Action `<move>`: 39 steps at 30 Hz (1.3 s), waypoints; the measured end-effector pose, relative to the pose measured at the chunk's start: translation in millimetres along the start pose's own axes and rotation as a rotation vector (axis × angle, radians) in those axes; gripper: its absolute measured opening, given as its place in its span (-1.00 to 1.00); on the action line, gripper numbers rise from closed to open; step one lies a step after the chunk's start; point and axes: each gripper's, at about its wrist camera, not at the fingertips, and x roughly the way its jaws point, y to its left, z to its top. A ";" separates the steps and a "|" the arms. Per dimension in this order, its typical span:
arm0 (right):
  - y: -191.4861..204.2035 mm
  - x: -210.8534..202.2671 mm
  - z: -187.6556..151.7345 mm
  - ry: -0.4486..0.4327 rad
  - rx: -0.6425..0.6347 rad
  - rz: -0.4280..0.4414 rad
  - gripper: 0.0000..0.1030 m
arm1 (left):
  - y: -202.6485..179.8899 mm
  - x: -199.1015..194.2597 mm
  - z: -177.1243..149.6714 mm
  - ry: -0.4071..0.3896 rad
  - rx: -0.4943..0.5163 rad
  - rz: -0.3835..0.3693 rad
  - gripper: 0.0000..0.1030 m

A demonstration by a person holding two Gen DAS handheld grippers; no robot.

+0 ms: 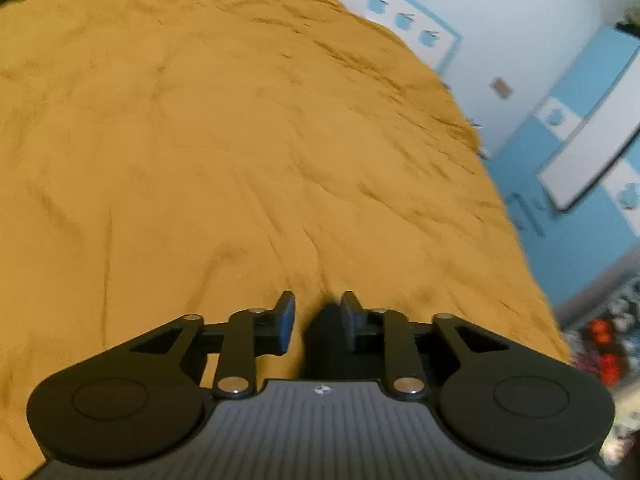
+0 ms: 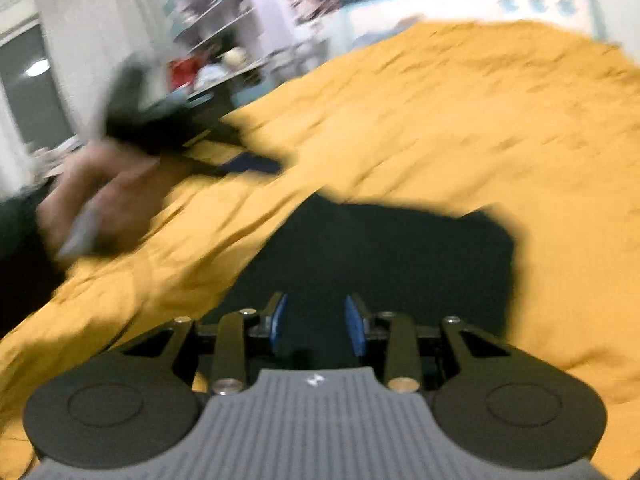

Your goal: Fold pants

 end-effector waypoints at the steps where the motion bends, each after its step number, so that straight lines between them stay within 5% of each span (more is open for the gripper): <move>1: -5.5 -6.7 2.3 -0.014 -0.007 -0.047 -0.40 | 1.2 -5.1 -11.6 0.012 -0.007 -0.015 -0.39; 5: -23.4 -19.4 -1.1 0.012 -0.026 -0.131 -0.38 | -4.8 -14.2 -60.2 0.052 0.076 -0.003 -0.25; 9: -38.3 -12.4 -15.6 0.167 -0.123 -0.170 -0.12 | -8.0 -7.1 -106.9 0.183 0.204 0.100 -0.07; 13: -70.2 -43.3 -11.2 0.111 0.026 -0.178 -0.15 | -0.3 -31.5 -96.1 0.214 0.185 0.081 -0.07; 17: -97.3 -53.9 -8.6 0.038 0.253 -0.055 -0.07 | 1.8 -42.8 -70.4 0.150 0.174 0.078 -0.04; 24: -115.0 -26.4 -20.5 0.103 0.505 0.072 0.04 | 7.9 -19.3 -53.2 0.165 0.083 -0.066 0.25; 28: -126.5 -7.2 -33.0 0.119 0.600 0.118 0.06 | 17.0 10.2 -55.0 0.242 0.026 -0.131 0.38; 31: -126.8 2.8 -35.1 0.142 0.605 0.120 0.14 | 22.5 20.0 -56.3 0.241 0.004 -0.169 0.66; 39: -119.1 30.5 -34.8 0.164 0.573 0.170 0.29 | 31.7 62.3 -58.1 0.337 -0.048 -0.299 0.76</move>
